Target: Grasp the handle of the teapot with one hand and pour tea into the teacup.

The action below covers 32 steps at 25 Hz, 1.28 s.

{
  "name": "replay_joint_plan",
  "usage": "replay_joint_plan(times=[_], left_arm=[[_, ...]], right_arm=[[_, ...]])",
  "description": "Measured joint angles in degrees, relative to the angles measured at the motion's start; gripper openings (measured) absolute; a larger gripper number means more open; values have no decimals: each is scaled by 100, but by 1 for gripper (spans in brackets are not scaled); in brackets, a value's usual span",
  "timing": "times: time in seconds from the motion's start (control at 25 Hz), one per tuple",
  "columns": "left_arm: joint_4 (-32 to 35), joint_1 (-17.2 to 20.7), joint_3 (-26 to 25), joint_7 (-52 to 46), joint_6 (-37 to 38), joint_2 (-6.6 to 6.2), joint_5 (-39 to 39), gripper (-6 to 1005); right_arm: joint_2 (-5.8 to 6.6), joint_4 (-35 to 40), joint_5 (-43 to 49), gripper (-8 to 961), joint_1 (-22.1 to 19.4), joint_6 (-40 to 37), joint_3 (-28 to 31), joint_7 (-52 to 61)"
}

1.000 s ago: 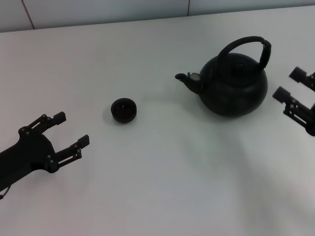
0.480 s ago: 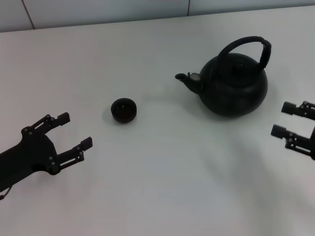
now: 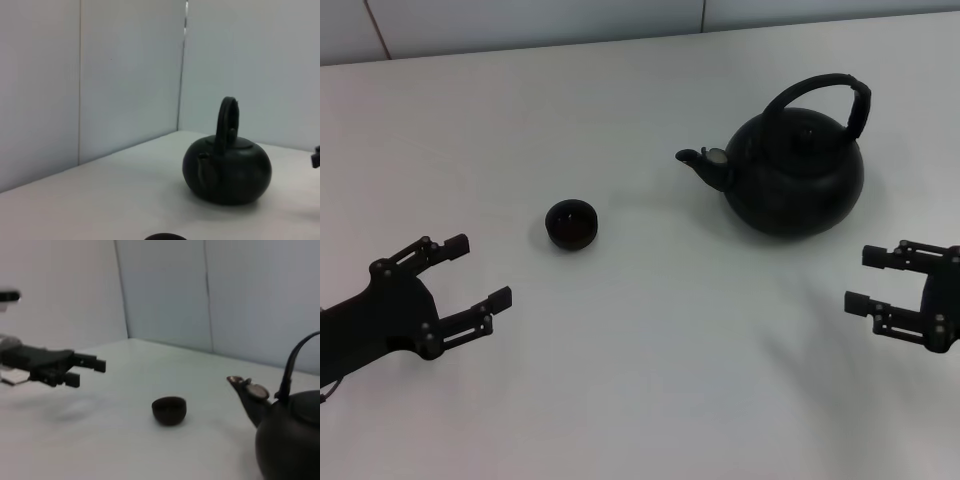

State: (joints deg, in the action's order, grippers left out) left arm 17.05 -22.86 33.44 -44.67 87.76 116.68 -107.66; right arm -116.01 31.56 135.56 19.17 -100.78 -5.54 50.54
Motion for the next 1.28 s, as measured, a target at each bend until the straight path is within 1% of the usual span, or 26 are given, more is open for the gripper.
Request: replay_joint_plan(times=[0.08,0.2,0.64,0.8,0.92,1.28], left_arm=[[1,-68,40,-81,18,-60,-88,842],[4,-81,41,-114,22,-80,-104,842],[94,-100,117,-208,147,-96,-241,843],[153,-225,176,-344,198,-116,-606,843],[210,-266,191,-425,268,-132,-689,843],[362,-287,255,-580,332,-170,-715,842]], right_arm=[[0,0,6,635,26,44,-54,-11],[0,0,12,635,53,76,-98,-15],[5,16,15,636,45,58,-111,-15],[8,15,14,635,54,43,-114,9],[9,16,13,635,71,21,-114,16],[9,33,14,633,127,-27,-114,30]])
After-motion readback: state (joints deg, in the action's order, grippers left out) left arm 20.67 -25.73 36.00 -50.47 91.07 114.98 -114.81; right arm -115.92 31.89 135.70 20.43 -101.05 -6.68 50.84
